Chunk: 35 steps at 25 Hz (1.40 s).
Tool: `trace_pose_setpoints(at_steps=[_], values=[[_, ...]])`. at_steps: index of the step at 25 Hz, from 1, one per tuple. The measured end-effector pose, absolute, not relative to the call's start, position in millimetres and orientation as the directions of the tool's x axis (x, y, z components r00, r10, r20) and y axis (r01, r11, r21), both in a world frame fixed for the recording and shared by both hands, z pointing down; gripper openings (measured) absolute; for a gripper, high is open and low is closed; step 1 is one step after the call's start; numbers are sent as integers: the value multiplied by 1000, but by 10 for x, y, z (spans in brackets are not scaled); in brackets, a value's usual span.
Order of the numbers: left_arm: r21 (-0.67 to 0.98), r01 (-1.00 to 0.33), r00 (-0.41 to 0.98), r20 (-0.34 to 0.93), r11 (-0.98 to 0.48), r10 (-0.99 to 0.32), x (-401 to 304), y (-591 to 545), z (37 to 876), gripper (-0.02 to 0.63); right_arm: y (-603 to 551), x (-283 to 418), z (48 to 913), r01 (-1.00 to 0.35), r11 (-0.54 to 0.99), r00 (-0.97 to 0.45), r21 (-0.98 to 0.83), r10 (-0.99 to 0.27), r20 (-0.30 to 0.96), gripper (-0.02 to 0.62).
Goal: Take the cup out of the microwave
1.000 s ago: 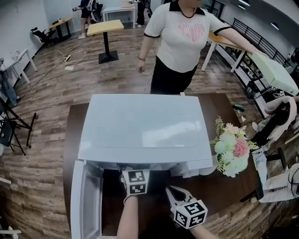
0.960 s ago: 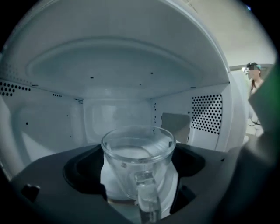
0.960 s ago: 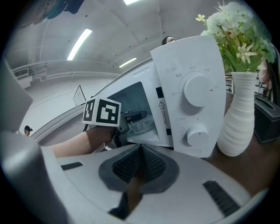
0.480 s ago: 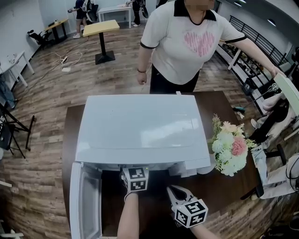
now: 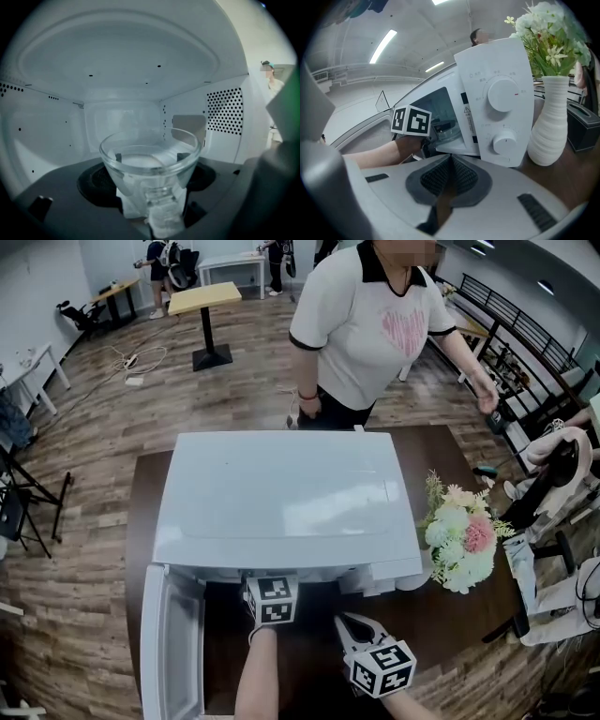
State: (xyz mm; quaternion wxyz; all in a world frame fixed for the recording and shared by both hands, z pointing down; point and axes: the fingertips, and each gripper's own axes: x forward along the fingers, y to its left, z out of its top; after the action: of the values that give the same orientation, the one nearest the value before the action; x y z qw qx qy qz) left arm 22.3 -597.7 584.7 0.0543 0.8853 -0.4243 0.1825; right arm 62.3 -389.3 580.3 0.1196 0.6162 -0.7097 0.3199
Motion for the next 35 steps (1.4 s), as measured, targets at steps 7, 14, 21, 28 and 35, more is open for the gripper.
trace_pose_setpoints(at_steps=[7, 14, 21, 28, 35], values=[[-49, -765, 585, 363, -642, -725, 244, -5864, 5818, 387, -3861, 662, 5761, -952, 26, -198, -304, -810, 553, -5], [-30, -779, 581, 342, -627, -739, 209, -5743, 5678, 387, -3813, 695, 5719, -952, 27, -196, -306, -821, 536, -5], [-27, -795, 562, 344, -606, -753, 107, -5521, 5574, 387, -3742, 701, 5631, -948, 54, -218, -314, -827, 518, -5], [-33, -815, 536, 338, -579, -774, -43, -5221, 5445, 387, -3625, 676, 5540, -944, 86, -245, -317, -827, 506, -5], [-41, -826, 518, 338, -562, -785, -185, -4894, 5353, 387, -3490, 660, 5477, -940, 117, -270, -319, -827, 493, -6]])
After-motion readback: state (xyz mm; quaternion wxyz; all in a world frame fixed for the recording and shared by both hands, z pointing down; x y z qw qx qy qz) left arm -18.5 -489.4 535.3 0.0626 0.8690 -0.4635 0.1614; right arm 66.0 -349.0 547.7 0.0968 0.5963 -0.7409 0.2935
